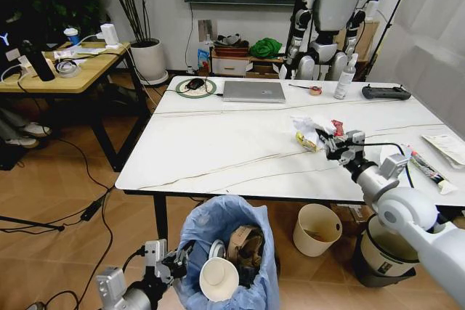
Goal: Pick up the trash bin and place the trash from the table into it.
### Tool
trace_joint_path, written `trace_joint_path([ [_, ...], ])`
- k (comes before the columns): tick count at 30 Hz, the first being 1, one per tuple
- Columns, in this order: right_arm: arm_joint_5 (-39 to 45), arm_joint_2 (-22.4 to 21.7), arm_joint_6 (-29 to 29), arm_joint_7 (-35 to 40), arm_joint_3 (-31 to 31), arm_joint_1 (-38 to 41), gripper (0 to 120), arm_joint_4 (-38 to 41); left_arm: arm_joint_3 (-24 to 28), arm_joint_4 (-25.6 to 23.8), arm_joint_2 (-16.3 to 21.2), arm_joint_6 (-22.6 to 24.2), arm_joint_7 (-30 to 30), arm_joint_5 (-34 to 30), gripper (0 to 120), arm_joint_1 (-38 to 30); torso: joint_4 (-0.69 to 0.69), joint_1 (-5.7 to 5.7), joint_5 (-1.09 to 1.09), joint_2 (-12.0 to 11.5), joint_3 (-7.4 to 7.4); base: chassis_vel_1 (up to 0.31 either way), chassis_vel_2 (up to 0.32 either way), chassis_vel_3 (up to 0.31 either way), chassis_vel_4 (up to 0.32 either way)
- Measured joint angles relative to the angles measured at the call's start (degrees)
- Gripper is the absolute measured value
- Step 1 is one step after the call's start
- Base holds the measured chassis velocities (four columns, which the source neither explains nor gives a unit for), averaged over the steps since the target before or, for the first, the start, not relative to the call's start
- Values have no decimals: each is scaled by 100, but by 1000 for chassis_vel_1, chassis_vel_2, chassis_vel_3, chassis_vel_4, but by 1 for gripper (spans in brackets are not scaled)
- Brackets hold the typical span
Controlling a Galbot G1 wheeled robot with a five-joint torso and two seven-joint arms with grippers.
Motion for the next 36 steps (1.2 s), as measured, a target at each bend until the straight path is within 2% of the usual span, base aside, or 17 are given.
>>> trace_joint_path([
  [5, 160, -416, 244, -287, -23, -59, 0, 556, 74, -107, 100, 78, -504, -506, 0, -100, 0, 0, 0, 0, 0, 0, 0, 0, 0],
  [11, 163, -652, 328, -465, -94, -243, 0, 939, 79, -118, 270, 220, -804, -697, 0, -158, 0, 0, 1, 0, 0, 0, 0, 0, 0],
  [20, 142, -1282, 365, -944, -542, -389, 0, 1447, 53, -167, 540, 344, -852, -1012, 0, -314, 0, 1, -1, 0, 0, 0, 0, 0, 0],
  [25, -25, -1679, 386, -1206, -1051, -267, 0, 1631, -3, -184, 612, 437, -790, -1089, 0, -334, 0, 0, 0, 0, 0, 0, 0, 0, 0],
  [29, -28, -1744, 392, -1301, -1468, 138, 0, 1659, -32, -189, 626, 496, -654, -1099, 0, -402, -1, 0, 0, 0, 0, 0, 0, 0, 0],
  [32, 83, -1685, 325, -1344, -2132, 813, 0, 1698, -43, -187, 627, 535, -588, -1098, 0, -446, -1, 1, -1, 0, 0, 0, 0, 0, 0],
  [34, 187, -1513, 245, -1300, -2820, 1531, 0, 1736, -58, -187, 626, 552, -586, -1118, 0, -467, 0, 1, 0, 0, 0, 0, 0, 0, 0],
  [35, 187, -1513, 245, -1300, -2820, 1531, 0, 1736, -58, -187, 626, 552, -586, -1118, 0, -467, 0, 1, 0, 0, 0, 0, 0, 0, 0],
  [36, 217, -1396, 193, -1263, -3097, 1826, 0, 1738, -64, -187, 623, 560, -586, -1133, 0, -468, 0, 1, -1, 0, 0, 0, 0, 0, 0],
])
